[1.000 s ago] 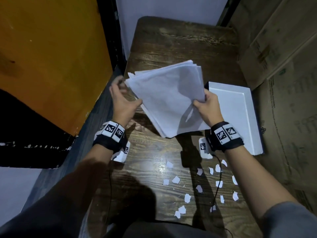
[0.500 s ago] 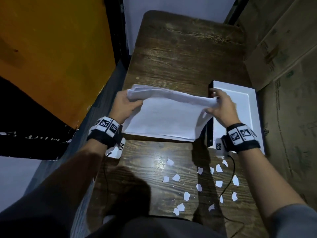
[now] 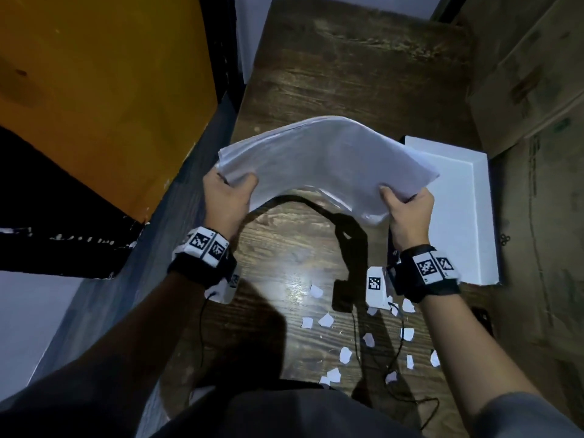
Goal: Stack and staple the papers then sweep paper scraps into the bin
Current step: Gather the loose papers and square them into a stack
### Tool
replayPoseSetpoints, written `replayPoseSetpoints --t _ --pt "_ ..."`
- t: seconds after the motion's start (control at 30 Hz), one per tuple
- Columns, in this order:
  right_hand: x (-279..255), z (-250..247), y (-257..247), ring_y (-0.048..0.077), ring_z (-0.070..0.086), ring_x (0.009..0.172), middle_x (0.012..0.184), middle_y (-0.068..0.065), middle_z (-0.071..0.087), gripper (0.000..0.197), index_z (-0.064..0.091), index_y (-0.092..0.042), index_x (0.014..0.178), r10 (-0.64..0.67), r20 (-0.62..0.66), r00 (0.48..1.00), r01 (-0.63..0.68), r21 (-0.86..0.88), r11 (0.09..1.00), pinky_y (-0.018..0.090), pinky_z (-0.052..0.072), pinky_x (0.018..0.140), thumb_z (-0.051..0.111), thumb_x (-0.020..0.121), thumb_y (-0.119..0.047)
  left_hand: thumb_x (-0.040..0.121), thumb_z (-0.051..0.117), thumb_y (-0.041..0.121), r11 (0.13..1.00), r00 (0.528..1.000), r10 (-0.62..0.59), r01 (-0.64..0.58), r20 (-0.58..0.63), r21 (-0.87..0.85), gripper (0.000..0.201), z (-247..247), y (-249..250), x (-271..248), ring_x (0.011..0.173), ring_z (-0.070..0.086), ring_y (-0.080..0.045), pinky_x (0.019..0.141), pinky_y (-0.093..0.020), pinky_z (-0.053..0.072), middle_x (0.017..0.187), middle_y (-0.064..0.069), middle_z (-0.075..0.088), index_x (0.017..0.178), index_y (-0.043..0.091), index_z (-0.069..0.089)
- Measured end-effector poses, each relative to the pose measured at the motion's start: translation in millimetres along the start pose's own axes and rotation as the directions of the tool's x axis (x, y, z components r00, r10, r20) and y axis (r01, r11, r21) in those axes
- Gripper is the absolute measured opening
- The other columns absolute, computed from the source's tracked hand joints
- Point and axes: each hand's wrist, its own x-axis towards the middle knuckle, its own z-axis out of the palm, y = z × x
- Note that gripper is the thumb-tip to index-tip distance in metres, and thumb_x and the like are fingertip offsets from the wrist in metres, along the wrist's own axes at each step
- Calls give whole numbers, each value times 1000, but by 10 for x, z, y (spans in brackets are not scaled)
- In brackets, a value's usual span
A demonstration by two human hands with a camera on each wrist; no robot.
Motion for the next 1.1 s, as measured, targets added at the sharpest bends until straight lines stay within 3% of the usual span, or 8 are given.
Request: replayPoseSetpoints --t 0.17,0.3,0.37,0.57,0.77,0.83,0.97,1.1 --pt "-193 59 388 21 65 92 103 10 68 35 62 -2 112 147 52 988 -138 -141 980 32 55 81 68 78 1 85 69 -6 997 999 -33 35 -40 65 37 3 -429 -119 86 63 14 73 -12 54 104 2 63 117 10 58" --pt "-242 187 480 14 60 94 105 7 64 36 63 -3 115 162 88 983 -148 -148 978 8 48 71 63 80 9 94 63 -5 973 978 -195 202 -67 112 43 83 -597 -176 117 65 -27 77 -18 49 114 -3 59 137 -4 56" --pt "-188 217 417 14 62 96 108 7 66 36 63 0 117 145 43 989 -139 -110 984 2 48 72 64 81 7 94 61 -6 976 977 -190 198 -93 93 43 96 -588 -135 113 62 -23 70 -9 51 115 -4 60 137 -5 56" --pt "-69 10 403 16 64 94 105 9 67 39 64 -2 113 104 47 994 -98 -117 988 27 53 83 68 75 2 89 66 -11 987 988 -131 138 -88 79 50 -67 -549 -7 94 68 6 65 5 49 116 -7 66 137 -1 53" --pt "-169 113 520 9 63 84 96 4 66 35 64 -14 101 136 84 987 -121 -159 980 1 46 70 65 76 11 90 68 -4 953 977 -203 213 -67 217 58 -79 -705 -5 125 60 -28 102 -25 48 133 -15 61 143 -6 47" --pt "-139 143 492 11 63 77 87 3 65 24 65 -16 90 150 19 988 -144 -184 972 11 50 71 65 78 4 89 67 -4 960 987 -146 158 -69 232 54 -62 -637 25 118 65 -24 93 -17 54 128 -15 65 140 -8 51" --pt "11 7 439 10 63 73 87 9 65 24 63 -8 93 234 90 968 -217 -167 962 37 53 74 66 75 7 85 65 -9 956 997 73 -79 32 281 26 -46 -174 166 75 61 21 64 3 45 89 6 63 107 3 60" --pt "123 -213 166 16 55 110 122 8 55 64 47 -15 129 120 36 992 -112 -164 980 22 49 92 70 73 6 82 67 16 789 913 304 -401 271 465 20 -19 452 273 86 66 -20 70 -29 46 87 -2 66 100 11 62"
